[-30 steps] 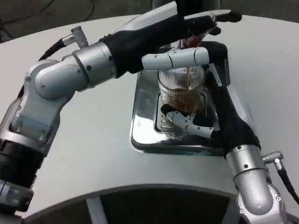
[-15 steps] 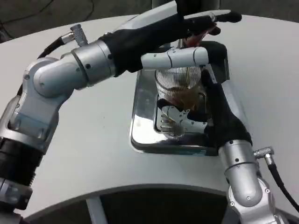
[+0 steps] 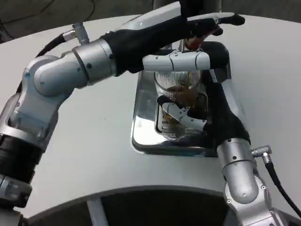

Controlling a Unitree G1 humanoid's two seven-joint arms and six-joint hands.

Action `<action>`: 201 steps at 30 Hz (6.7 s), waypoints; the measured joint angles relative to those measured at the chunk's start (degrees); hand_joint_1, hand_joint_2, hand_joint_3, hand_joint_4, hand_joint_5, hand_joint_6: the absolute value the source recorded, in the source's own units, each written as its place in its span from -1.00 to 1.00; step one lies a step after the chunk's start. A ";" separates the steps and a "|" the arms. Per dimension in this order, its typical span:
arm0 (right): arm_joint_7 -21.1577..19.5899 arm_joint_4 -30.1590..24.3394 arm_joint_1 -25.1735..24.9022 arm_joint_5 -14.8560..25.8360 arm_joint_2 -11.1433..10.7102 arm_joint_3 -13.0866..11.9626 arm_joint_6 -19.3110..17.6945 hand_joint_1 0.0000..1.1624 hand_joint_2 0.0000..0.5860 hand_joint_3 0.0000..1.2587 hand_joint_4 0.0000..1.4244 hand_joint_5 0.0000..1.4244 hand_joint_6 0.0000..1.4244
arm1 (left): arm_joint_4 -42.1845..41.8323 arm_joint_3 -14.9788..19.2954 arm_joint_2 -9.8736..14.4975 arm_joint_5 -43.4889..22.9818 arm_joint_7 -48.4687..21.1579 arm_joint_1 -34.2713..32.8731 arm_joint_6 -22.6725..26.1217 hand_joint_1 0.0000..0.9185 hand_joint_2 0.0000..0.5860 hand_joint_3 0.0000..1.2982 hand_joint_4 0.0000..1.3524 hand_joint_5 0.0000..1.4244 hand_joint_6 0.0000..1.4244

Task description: Grasp the cup under the faucet to collect the drink, then remove the cup.

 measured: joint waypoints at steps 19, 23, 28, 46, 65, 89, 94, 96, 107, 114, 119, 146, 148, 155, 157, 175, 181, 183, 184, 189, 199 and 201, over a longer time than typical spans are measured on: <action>-3.73 2.96 -0.81 0.38 2.04 0.08 0.18 0.37 -0.22 -1.00 -0.99 -0.86 -0.98 | 0.80 0.02 -0.01 0.09 -0.01 -0.24 -0.82 -1.00 -0.60 -0.82 -0.96 -0.86 -0.89; -4.67 4.14 -1.05 1.15 2.19 -0.29 0.04 0.36 -0.23 -1.00 -0.99 -0.86 -0.98 | 1.19 0.03 -0.01 0.09 -0.01 -0.34 -1.09 -1.00 -0.60 -0.82 -0.96 -0.86 -0.89; -5.62 4.79 -1.33 1.46 2.68 -0.45 -0.39 0.36 -0.23 -1.00 -1.00 -0.86 -0.98 | 1.80 0.04 -0.01 0.09 -0.04 -0.62 -1.49 -1.00 -0.60 -0.82 -0.96 -0.86 -0.89; -9.82 9.86 -2.79 2.55 4.64 -0.51 -4.93 0.34 -0.23 -0.92 -0.83 -0.75 -0.88 | 2.32 0.11 0.39 0.09 -0.58 -1.07 -1.71 -1.00 -0.61 -0.82 -0.94 -0.86 -0.89; -15.84 16.15 -4.93 2.49 5.49 0.20 -9.58 0.37 -0.22 -0.61 -0.56 -0.53 -0.70 | 2.47 1.86 1.01 -1.48 0.13 0.58 -3.57 -1.00 -0.66 -0.85 -0.84 -0.72 -0.84; -19.45 17.63 -5.68 2.40 5.46 1.16 -11.70 0.35 -0.16 -0.34 -0.32 -0.29 -0.49 | 2.49 9.57 -2.45 -4.80 3.97 3.58 -8.82 -1.00 -0.68 -0.76 -0.68 -0.58 -0.74; -19.70 17.63 -5.67 2.43 5.46 1.16 -11.79 0.36 -0.16 -0.29 -0.25 -0.21 -0.41 | 1.12 9.77 -2.56 -6.25 3.97 3.58 -8.90 -1.00 -0.68 -0.74 -0.66 -0.56 -0.71; -19.75 17.63 -5.67 2.43 5.46 1.18 -11.81 0.36 -0.16 -0.29 -0.24 -0.21 -0.40 | 0.56 9.80 -2.56 -6.27 3.97 3.58 -8.90 -1.00 -0.68 -0.73 -0.64 -0.56 -0.71; -20.89 17.29 -5.44 2.39 5.47 1.54 -11.87 0.40 -0.21 -0.14 -0.09 -0.02 -0.21 | -3.99 11.40 -2.56 -7.90 3.97 5.14 -8.57 -1.00 -0.66 -0.70 -0.61 -0.54 -0.69; -22.18 15.21 -4.12 2.23 5.57 1.79 -11.87 0.45 -0.27 -0.02 0.03 0.15 -0.01 | -7.03 12.20 -2.54 -8.86 3.97 7.00 -7.63 -1.00 -0.65 -0.69 -0.60 -0.52 -0.69; -22.37 13.05 -2.59 2.08 5.68 2.17 -11.64 0.47 -0.33 0.06 0.12 0.23 0.11 | -7.62 13.28 -2.37 -9.07 3.97 7.70 -7.15 -1.00 -0.65 -0.68 -0.59 -0.52 -0.68; -19.72 1.64 6.51 0.32 6.12 2.13 -11.34 0.50 -0.40 0.21 0.26 0.47 0.39 | -10.16 16.64 -0.58 -11.97 3.98 12.15 -7.09 -1.00 -0.64 -0.66 -0.58 -0.52 -0.65; -19.29 0.53 7.27 -0.01 5.83 2.12 -11.34 0.50 -0.40 0.21 0.26 0.48 0.40 | -10.78 17.11 -0.49 -12.00 3.99 12.45 -7.09 -1.00 -0.64 -0.66 -0.58 -0.52 -0.65; -17.58 -4.60 10.91 -0.24 4.27 1.92 -11.26 0.53 -0.43 0.24 0.31 0.52 0.46 | -13.57 19.33 0.17 -13.14 4.47 14.94 -6.53 -1.00 -0.64 -0.66 -0.58 -0.52 -0.65; -17.23 -5.61 11.48 -0.26 4.13 1.83 -11.25 0.53 -0.43 0.24 0.31 0.52 0.46 | -13.98 20.00 0.29 -13.15 4.82 15.45 -6.32 -1.00 -0.64 -0.66 -0.58 -0.52 -0.65; -15.21 -10.40 15.34 -1.30 4.14 1.69 -11.17 0.53 -0.49 0.31 0.34 0.57 0.57 | -20.18 23.88 1.53 -15.94 6.10 21.30 -4.57 -1.00 -0.64 -0.63 -0.57 -0.49 -0.59; -14.51 -13.37 15.95 -1.52 4.03 1.84 -11.15 0.53 -0.50 0.32 0.37 0.59 0.58 | -23.13 26.09 2.23 -17.06 6.91 25.66 -3.02 -1.00 -0.64 -0.61 -0.55 -0.48 -0.58; -14.25 -14.03 16.25 -1.67 3.95 2.02 -11.15 0.53 -0.50 0.33 0.38 0.60 0.60 | -23.91 26.99 2.48 -17.07 7.23 27.56 -2.60 -1.00 -0.64 -0.61 -0.55 -0.48 -0.58; -14.10 -14.18 16.48 -1.71 3.91 2.05 -11.13 0.54 -0.50 0.33 0.38 0.60 0.61 | -24.26 27.40 2.58 -17.07 7.49 28.44 -2.31 -1.00 -0.64 -0.61 -0.55 -0.48 -0.58; -12.95 -16.18 18.99 -2.08 3.71 2.41 -10.83 0.54 -0.49 0.33 0.39 0.60 0.63 | -26.62 29.24 3.57 -15.85 8.89 35.06 -1.38 -1.00 -0.64 -0.61 -0.54 -0.48 -0.58; -9.70 -21.45 24.79 -2.36 3.51 4.19 -10.81 0.55 -0.51 0.35 0.40 0.60 0.67 | -28.54 31.17 4.17 -12.83 10.31 47.29 -0.95 -1.00 -0.64 -0.63 -0.57 -0.50 -0.62; -9.10 -21.95 25.80 -2.37 3.46 4.22 -10.81 0.62 -0.58 0.34 0.36 0.55 0.67 | -28.23 31.48 4.17 -12.75 10.57 48.44 -1.06 -1.00 -0.64 -0.63 -0.57 -0.50 -0.62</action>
